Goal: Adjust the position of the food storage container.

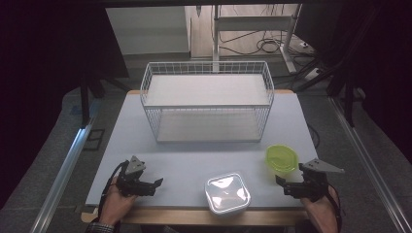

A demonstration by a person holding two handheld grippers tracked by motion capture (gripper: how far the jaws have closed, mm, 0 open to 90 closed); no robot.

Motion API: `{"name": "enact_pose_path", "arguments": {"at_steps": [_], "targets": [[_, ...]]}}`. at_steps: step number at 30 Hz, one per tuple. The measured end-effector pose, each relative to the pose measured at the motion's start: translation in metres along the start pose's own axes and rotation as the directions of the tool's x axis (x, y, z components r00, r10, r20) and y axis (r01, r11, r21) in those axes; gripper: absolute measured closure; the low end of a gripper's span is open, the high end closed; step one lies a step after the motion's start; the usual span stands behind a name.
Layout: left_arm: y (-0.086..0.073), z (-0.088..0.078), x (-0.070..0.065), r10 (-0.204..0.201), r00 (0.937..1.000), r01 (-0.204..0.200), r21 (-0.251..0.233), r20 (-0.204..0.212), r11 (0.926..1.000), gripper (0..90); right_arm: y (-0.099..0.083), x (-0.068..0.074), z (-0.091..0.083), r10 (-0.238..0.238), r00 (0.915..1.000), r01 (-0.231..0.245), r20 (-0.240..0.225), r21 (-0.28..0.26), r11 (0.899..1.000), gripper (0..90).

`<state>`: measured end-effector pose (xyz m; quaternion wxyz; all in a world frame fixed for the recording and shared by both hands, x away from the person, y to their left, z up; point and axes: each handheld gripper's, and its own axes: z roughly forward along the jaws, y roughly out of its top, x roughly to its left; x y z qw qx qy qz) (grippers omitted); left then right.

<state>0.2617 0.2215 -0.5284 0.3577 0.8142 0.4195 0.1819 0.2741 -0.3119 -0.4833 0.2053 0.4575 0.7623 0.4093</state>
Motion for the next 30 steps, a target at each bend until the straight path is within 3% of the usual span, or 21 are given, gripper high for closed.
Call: {"name": "enact_pose_path", "arguments": {"at_steps": [6,13,17,20,27,30], "targets": [[0.002,-0.002,-0.002,-0.012,0.9997,0.013,-0.034,0.022,0.9994,5.4,-0.002,0.002,0.002,-0.003,0.9998,0.003,0.021,0.007,1.0,0.0],[0.003,-0.002,-0.004,-0.023,0.9984,0.025,-0.034,0.051,0.9991,4.4,0.0,0.002,-0.001,-0.021,0.9994,0.021,0.025,0.009,1.0,0.8],[0.004,-0.005,-0.004,-0.032,0.9978,0.035,-0.045,0.059,0.9984,7.2,0.002,0.004,-0.003,-0.016,0.9994,0.016,0.029,0.014,1.0,7.9],[0.006,-0.007,-0.008,-0.02,0.9983,0.023,-0.054,0.054,0.9983,11.1,0.004,0.006,-0.007,-0.031,0.9988,0.03,0.038,0.014,0.999,16.2],[0.008,-0.008,-0.014,-0.006,0.9978,0.011,-0.063,0.065,0.9979,18.0,0.005,0.009,-0.008,-0.033,0.9987,0.032,0.04,0.023,0.999,26.4],[0.01,-0.009,-0.018,-0.016,0.9939,0.024,-0.077,0.109,0.9967,26.2,0.007,0.016,-0.011,-0.059,0.9981,0.059,0.015,0.023,0.998,37.9]]}}
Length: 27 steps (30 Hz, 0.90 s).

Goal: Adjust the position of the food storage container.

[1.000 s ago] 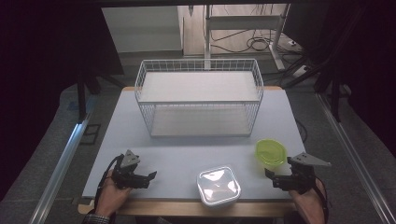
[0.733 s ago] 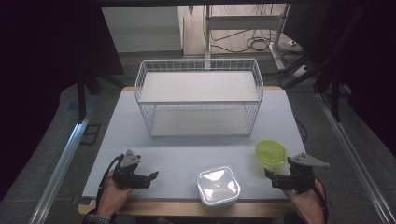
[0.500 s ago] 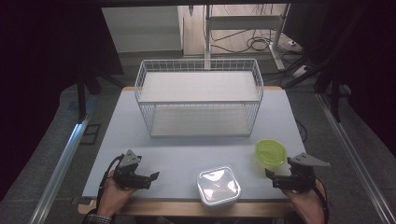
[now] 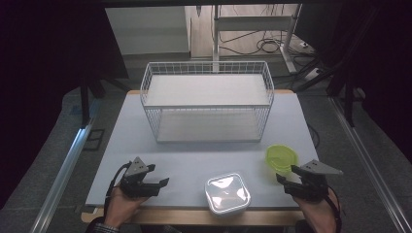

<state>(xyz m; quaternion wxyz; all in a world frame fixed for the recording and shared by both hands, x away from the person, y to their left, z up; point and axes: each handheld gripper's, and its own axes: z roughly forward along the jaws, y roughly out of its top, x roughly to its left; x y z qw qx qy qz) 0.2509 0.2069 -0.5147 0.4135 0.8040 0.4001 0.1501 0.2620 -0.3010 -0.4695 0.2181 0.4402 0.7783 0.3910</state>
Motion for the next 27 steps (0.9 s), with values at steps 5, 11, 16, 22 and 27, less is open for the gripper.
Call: {"name": "enact_pose_path", "arguments": {"at_steps": [5,11,16,22,27], "targets": [[0.004,0.001,-0.016,-0.006,0.9979,0.007,-0.022,0.065,0.9997,40.2,0.002,0.011,0.0,-0.023,0.998,0.024,-0.059,0.012,1.0,50.5],[0.007,0.006,-0.046,0.01,0.9865,-0.003,-0.039,0.163,0.9992,74.5,0.0,0.029,0.005,-0.033,0.9876,0.045,-0.154,0.073,0.996,73.0],[0.007,0.027,-0.077,0.043,0.9611,-0.055,0.037,0.273,0.9978,89.2,-0.004,0.044,0.014,-0.042,0.9713,0.075,-0.234,0.137,0.988,87.8],[0.007,0.04,-0.1,0.06,0.9572,-0.08,0.061,0.283,0.9949,89.6,-0.006,0.051,0.02,-0.034,0.961,0.08,-0.275,0.157,0.984,89.4],[0.008,0.049,-0.109,0.055,0.9558,-0.08,0.075,0.289,0.994,89.6,-0.006,0.062,0.025,-0.031,0.9478,0.09,-0.317,0.176,0.98,89.5]]}}
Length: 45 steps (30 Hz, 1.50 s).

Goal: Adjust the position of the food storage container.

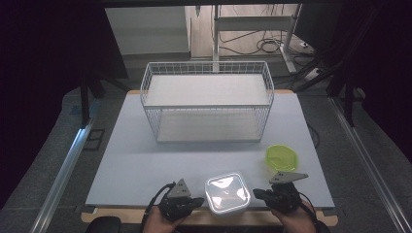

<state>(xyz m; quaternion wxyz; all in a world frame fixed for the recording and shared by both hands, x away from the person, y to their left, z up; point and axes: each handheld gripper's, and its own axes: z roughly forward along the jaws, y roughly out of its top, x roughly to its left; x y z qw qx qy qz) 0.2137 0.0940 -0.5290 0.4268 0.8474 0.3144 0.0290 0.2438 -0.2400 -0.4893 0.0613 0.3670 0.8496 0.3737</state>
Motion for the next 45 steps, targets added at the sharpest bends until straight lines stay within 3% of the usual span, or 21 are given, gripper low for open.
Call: {"name": "enact_pose_path", "arguments": {"at_steps": [3,6,9,14,19,24,25,28,30,35,42,45], "targets": [[0.001,0.004,-0.001,0.004,1.0,-0.004,-0.002,-0.002,1.0,89.6,0.001,0.005,0.005,-0.008,0.9996,0.008,-0.027,0.01,1.0,89.6],[0.002,0.004,0.0,-0.011,0.9997,0.01,-0.01,-0.021,0.9999,89.7,0.003,0.009,0.009,-0.02,0.9996,0.021,-0.018,0.024,0.999,89.7],[0.003,0.002,0.006,-0.036,0.9986,0.035,-0.015,-0.04,0.9993,89.7,0.006,0.01,0.013,0.005,0.9994,-0.005,-0.035,0.01,1.0,89.7],[0.003,0.0,0.009,-0.062,0.997,0.061,-0.02,-0.047,0.9979,89.7,0.009,0.012,0.02,0.015,0.9997,-0.015,-0.021,0.015,1.0,89.7],[0.003,-0.003,0.009,-0.065,0.9964,0.064,-0.019,-0.055,0.9978,89.6,0.008,0.011,0.023,0.026,0.9993,-0.026,-0.026,0.025,0.999,89.6],[-0.001,-0.01,0.005,-0.065,0.9967,0.065,-0.017,-0.048,0.9978,89.6,0.001,0.016,0.017,0.019,0.9992,-0.017,-0.035,0.045,0.999,89.5],[-0.003,-0.011,0.004,-0.083,0.9962,0.082,-0.023,-0.027,0.9964,89.6,-0.001,0.019,0.014,0.02,0.9989,-0.018,-0.041,0.042,0.999,89.5],[-0.003,-0.01,-0.001,-0.078,0.9969,0.078,-0.023,-0.011,0.9967,89.6,-0.002,0.023,0.013,0.023,0.999,-0.022,-0.038,0.042,0.999,89.6],[0.0,-0.008,-0.005,-0.053,0.9967,0.053,-0.008,-0.061,0.9986,89.6,-0.001,0.026,0.015,0.013,0.9997,-0.012,-0.021,0.047,0.999,89.6],[0.006,-0.009,0.003,-0.08,0.9923,0.08,-0.009,-0.095,0.9968,89.7,0.01,0.026,0.022,0.006,0.9998,-0.007,0.021,0.045,0.999,89.7],[0.01,-0.01,0.013,-0.091,0.9883,0.09,-0.012,-0.122,0.9959,89.7,0.022,0.021,0.033,0.011,0.9993,-0.013,0.035,0.038,0.999,89.7],[0.013,-0.011,0.023,-0.1,0.9835,0.1,-0.007,-0.151,0.995,89.7,0.03,0.018,0.04,0.014,0.9994,-0.015,0.032,0.037,0.999,89.7]]}}
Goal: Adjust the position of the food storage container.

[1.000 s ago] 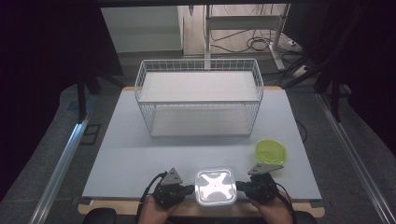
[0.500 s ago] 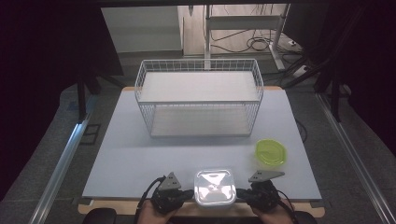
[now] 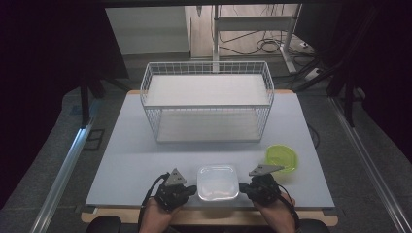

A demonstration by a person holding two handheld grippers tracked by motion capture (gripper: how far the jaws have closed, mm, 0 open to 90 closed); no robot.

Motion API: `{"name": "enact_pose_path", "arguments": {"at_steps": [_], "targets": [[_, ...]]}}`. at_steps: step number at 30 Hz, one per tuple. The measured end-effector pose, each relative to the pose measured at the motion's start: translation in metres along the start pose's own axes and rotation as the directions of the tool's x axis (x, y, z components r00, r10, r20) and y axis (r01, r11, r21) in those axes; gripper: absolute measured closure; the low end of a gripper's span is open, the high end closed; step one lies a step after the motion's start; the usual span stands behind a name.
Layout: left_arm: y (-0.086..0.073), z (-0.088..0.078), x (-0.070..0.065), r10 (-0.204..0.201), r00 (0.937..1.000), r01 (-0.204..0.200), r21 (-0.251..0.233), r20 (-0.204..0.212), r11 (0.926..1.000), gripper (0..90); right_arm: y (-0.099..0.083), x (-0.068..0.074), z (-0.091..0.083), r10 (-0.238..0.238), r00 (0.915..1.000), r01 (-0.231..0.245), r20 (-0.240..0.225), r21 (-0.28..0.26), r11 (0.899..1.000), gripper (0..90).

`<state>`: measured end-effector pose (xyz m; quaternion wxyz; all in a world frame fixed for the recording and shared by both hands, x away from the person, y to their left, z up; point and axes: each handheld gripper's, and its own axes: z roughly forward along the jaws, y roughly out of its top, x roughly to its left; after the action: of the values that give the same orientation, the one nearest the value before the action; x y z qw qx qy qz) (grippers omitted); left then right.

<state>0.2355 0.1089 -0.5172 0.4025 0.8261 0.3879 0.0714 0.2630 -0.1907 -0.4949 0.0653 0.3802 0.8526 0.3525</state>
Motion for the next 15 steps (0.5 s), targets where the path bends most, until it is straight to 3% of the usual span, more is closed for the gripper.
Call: {"name": "enact_pose_path", "arguments": {"at_steps": [6,15], "targets": [[0.005,-0.002,0.018,-0.025,0.9996,0.026,0.004,-0.013,0.9997,89.7,0.014,-0.001,0.014,-0.009,0.9999,0.009,-0.004,-0.003,1.0,89.8],[0.013,0.0,0.038,-0.026,0.9993,0.027,0.012,-0.028,0.9996,89.7,0.029,-0.008,0.027,0.002,0.9999,-0.002,-0.015,-0.007,1.0,89.8]]}}
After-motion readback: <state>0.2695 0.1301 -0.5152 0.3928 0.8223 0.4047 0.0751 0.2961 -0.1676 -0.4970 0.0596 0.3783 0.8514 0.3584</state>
